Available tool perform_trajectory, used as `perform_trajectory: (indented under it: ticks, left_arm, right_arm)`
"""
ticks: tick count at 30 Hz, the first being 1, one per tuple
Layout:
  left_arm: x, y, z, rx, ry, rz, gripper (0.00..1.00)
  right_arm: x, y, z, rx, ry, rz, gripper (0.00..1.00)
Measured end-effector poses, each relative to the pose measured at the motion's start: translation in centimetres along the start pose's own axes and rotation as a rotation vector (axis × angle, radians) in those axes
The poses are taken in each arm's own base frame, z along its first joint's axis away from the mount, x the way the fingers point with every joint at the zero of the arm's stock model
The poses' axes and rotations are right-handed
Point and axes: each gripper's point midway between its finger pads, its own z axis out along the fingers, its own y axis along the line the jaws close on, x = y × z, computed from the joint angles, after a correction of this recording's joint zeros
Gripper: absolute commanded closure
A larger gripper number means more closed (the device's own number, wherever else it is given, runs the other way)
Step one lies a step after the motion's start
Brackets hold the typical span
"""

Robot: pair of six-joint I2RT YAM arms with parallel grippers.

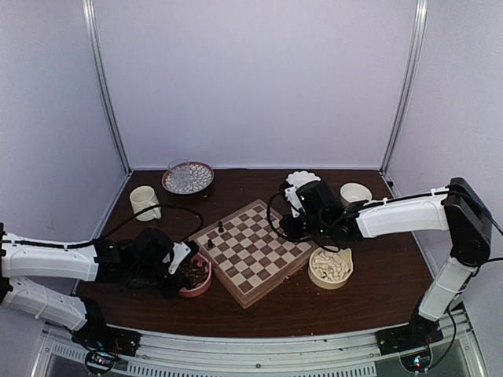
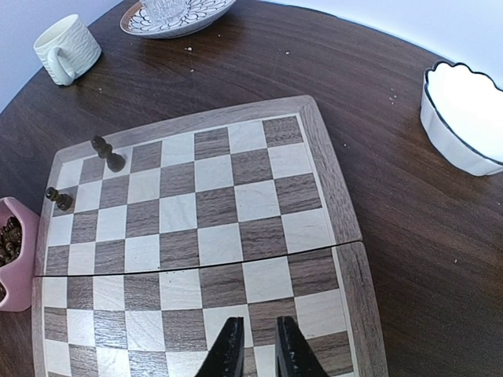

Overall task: Set up the chess pieces on the board
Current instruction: Pick up the bishop from the storage box, then place the bishop on the chessboard.

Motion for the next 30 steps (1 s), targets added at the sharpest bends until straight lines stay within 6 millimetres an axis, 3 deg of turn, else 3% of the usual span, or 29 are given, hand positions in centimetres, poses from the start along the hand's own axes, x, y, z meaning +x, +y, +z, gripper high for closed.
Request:
perform_trajectory:
  ticks: [6,11,15,27,30]
  left_arm:
    - [-1.0,0.0,-1.0,0.001,-0.053,-0.005,1.0]
    - [-3.3,0.6,-4.0,-0.019,-0.198,-0.022,1.0]
    - [-3.9,1.1,-6.0,-0.028,-0.292,-0.035,1.0]
    - [-4.3,1.6,-6.2,-0.056,-0.314,-0.051,0.99]
    - [-5.2,1.4,-5.7,-0.059,-0.289,-0.055,0.99]
  right_arm:
    - [0.0,-0.1,0.0,0.006,-0.002,-0.001,0.84]
    - [0.0,-0.1,0.0,0.008,-0.002,-0.001,0.84]
    - [0.0,-0.1,0.0,0.008,-0.002,-0.001,0.84]
    - [0.2,-0.2,0.0,0.007,-0.001,-0.003,0.84]
    - [0.4,-0.3,-0.2,0.007,0.0,-0.007,0.84]
